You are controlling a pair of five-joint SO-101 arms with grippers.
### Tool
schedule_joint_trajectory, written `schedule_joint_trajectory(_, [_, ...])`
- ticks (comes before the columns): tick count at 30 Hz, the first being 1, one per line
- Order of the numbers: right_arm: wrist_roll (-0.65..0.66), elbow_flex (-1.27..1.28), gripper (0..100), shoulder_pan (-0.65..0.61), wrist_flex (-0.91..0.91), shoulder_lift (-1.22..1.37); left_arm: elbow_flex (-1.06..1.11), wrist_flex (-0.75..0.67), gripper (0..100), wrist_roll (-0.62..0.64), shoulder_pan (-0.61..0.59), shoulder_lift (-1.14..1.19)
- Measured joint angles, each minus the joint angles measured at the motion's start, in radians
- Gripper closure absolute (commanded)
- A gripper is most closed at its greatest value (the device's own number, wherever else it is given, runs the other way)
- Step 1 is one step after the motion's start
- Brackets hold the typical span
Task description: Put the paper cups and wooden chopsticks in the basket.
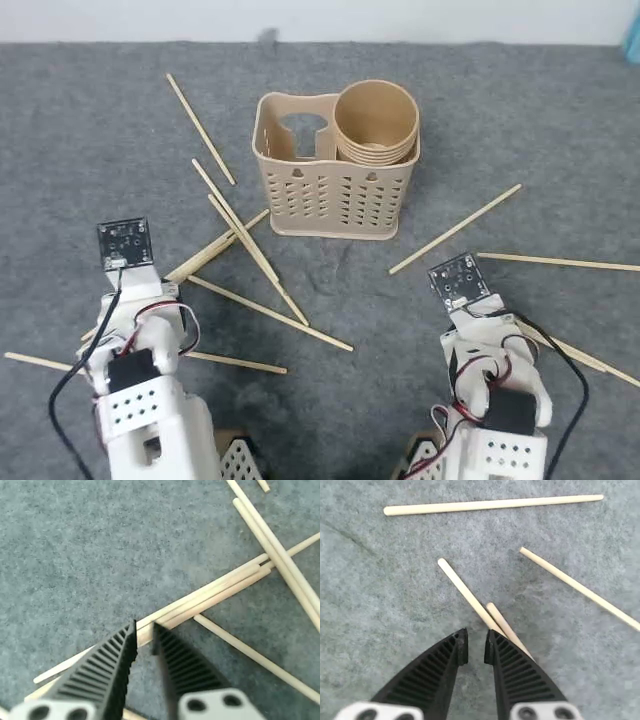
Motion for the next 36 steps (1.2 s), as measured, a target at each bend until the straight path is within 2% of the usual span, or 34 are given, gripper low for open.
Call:
schedule_joint_trajectory(5, [0.057, -0.130, 92.8, 0.008, 0.051, 0.005, -0.005, 0.017, 84, 0.000, 0.002, 0.000])
schedule_joint_trajectory(7, [0.064, -0.195, 92.8, 0.005, 0.055, 0.086, -0.005, 0.017, 84, 0.000, 0.002, 0.000])
schedule_joint_trajectory(11, [0.075, -0.345, 92.8, 0.006, 0.055, 0.333, -0.005, 0.023, 84, 0.000, 0.000, 0.000])
schedule_joint_trajectory(16, [0.075, -0.551, 92.7, -0.018, 0.032, 0.763, -0.005, 0.026, 84, 0.000, 0.000, 0.000])
schedule_joint_trajectory(18, [0.078, -0.614, 89.6, -0.034, -0.015, 0.908, -0.023, 0.026, 84, 0.000, 0.000, 0.021])
schedule_joint_trajectory(21, [0.114, -0.704, 84.2, -0.049, -0.086, 1.115, -0.075, 0.006, 84, 0.000, -0.005, 0.129])
schedule_joint_trajectory(24, [0.166, -0.783, 84.8, -0.069, -0.141, 1.297, -0.161, -0.048, 84, 0.005, -0.063, 0.307])
schedule_joint_trajectory(29, [0.232, -0.844, 84.5, -0.086, -0.235, 1.533, -0.299, -0.078, 84, 0.005, -0.091, 0.592])
schedule_joint_trajectory(36, [0.261, -0.847, 84.4, -0.163, -0.325, 1.738, -0.316, -0.083, 84, 0.003, -0.091, 0.623])
